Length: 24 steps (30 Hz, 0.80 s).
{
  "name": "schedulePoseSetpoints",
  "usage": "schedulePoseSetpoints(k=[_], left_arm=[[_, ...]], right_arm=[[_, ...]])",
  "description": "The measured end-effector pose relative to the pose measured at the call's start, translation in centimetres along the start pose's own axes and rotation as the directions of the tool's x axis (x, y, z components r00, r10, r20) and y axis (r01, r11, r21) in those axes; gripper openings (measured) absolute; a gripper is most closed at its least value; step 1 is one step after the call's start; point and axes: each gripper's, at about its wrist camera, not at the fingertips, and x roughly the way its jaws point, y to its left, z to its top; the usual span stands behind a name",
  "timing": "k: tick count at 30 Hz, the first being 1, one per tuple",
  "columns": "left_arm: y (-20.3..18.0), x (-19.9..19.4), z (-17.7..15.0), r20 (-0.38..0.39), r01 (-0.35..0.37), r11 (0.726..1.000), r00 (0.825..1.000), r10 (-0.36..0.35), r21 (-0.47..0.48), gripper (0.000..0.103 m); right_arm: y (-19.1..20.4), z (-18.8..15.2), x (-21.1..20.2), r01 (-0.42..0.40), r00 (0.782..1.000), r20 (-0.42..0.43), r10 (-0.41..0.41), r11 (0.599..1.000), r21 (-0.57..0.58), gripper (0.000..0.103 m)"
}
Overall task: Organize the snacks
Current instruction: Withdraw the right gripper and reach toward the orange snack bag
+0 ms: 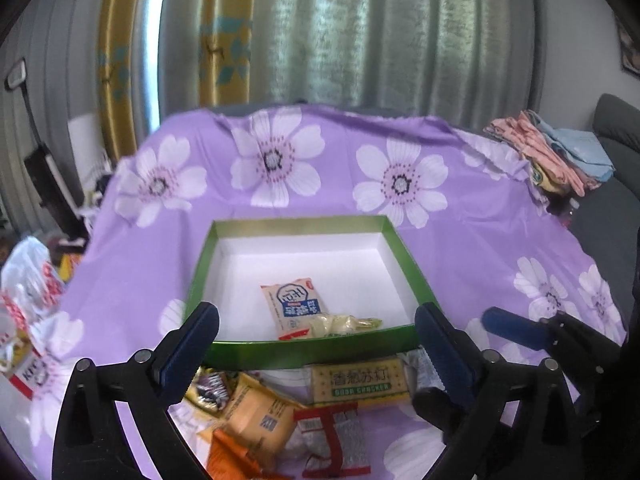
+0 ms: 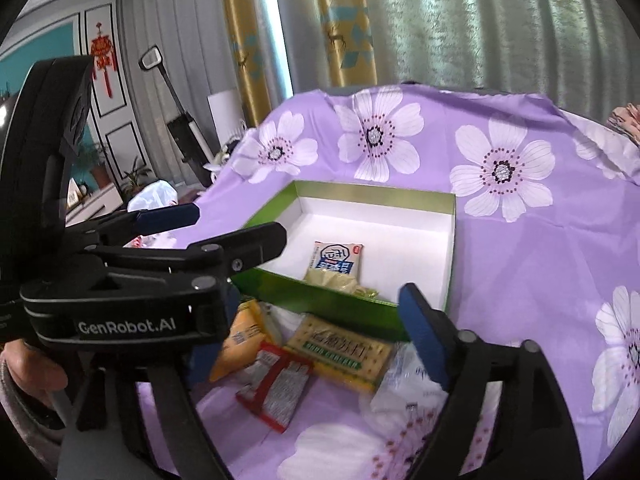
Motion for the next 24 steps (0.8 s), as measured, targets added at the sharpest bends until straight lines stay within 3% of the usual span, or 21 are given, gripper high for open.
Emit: schedulePoseSetpoints(k=[9,24], left_arm=[[-1.4,-4.9,-1.0,0.051,-0.003,0.999,0.999,0.001,0.036,0.098],[-2.6,-9.3,-2.3,0.082,-0.002,0.998,0.997,-0.003,0.057,0.098]], right_arm=[[1.9,-1.6,-4.7,-0.023,0.999,0.039,0.022,1.000,0.002,0.089],[3.4,-2.6,-8.4,-0.019,0.998,0.066,0.019,1.000,-0.009,0.089]])
